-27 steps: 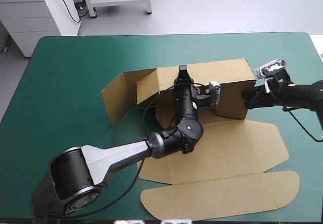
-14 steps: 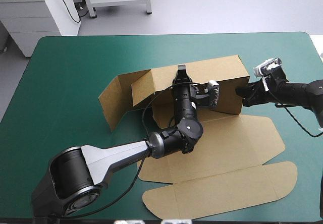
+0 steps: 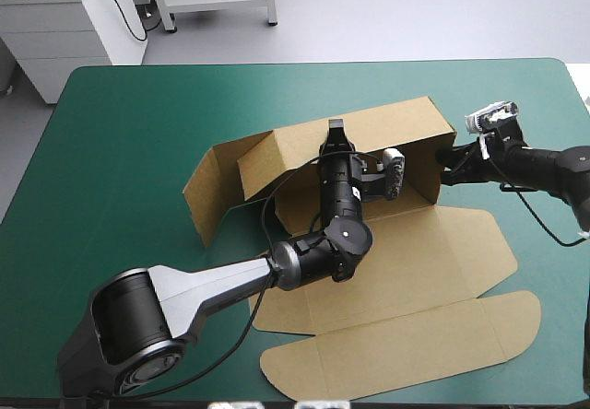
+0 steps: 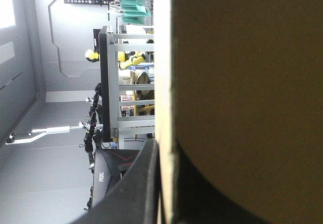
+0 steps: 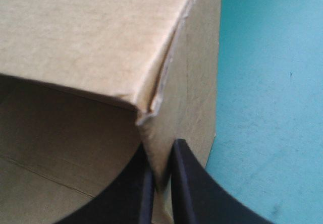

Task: Fold the box

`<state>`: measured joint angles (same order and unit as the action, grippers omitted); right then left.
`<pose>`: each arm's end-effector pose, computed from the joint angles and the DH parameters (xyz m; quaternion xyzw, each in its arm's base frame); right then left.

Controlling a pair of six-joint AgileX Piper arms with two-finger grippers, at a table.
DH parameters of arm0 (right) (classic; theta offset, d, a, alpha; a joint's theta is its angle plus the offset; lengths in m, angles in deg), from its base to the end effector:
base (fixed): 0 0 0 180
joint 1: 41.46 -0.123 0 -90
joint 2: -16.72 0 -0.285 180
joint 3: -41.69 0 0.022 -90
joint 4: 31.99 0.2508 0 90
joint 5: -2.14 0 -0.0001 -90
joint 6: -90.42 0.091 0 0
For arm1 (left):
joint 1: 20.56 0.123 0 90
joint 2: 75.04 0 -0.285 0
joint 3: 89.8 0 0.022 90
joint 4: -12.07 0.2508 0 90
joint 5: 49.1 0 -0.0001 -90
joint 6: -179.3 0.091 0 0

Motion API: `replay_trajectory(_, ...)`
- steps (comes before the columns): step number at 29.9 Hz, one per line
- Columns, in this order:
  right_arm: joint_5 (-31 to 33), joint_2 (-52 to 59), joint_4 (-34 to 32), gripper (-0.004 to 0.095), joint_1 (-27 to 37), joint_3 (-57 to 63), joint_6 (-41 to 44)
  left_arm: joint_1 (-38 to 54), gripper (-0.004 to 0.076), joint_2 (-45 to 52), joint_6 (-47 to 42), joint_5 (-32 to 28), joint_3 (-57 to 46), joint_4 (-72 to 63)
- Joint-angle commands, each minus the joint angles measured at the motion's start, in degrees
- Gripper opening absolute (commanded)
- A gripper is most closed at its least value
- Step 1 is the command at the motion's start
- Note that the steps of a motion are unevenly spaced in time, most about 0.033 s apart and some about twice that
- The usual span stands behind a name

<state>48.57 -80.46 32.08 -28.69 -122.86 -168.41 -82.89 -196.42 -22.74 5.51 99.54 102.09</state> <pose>0.3274 -0.0134 0.2788 -0.2115 0.8568 0.1994 0.4260 0.2691 -0.3534 0.2729 0.5608 0.5422 0.4044 0.4774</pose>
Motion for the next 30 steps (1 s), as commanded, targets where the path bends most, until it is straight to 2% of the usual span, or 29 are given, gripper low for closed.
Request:
replay_trajectory(1,2.5,1.9,2.4,0.0002,-0.8,-1.0,2.1,-1.1,-0.0008,2.8,-0.9,-3.0,1.2,1.8)
replay_trajectory(13,-1.3,7.2,-9.0,0.0002,-0.8,-1.0,13.5,-0.6,0.0012,2.8,-0.9,-3.0,1.2,1.9)
replay_trajectory(17,-1.4,7.6,-12.3,0.0002,-0.8,-1.0,17.9,0.1,0.0121,2.8,-1.0,-3.2,1.2,1.8)
replay_trajectory(21,-1.6,7.6,-13.1,0.0002,-0.8,-1.0,19.9,0.0,0.0285,2.8,-1.7,-3.5,1.2,3.1)
replay_trajectory(24,-1.6,7.6,-13.2,0.0002,-0.8,-1.0,21.0,-0.9,0.0305,2.8,-8.1,-3.9,1.2,7.4)
replay_trajectory(30,-1.4,7.6,-13.5,0.0002,-0.8,-1.0,23.1,-4.0,0.0305,2.8,-9.3,-0.1,1.9,10.2)
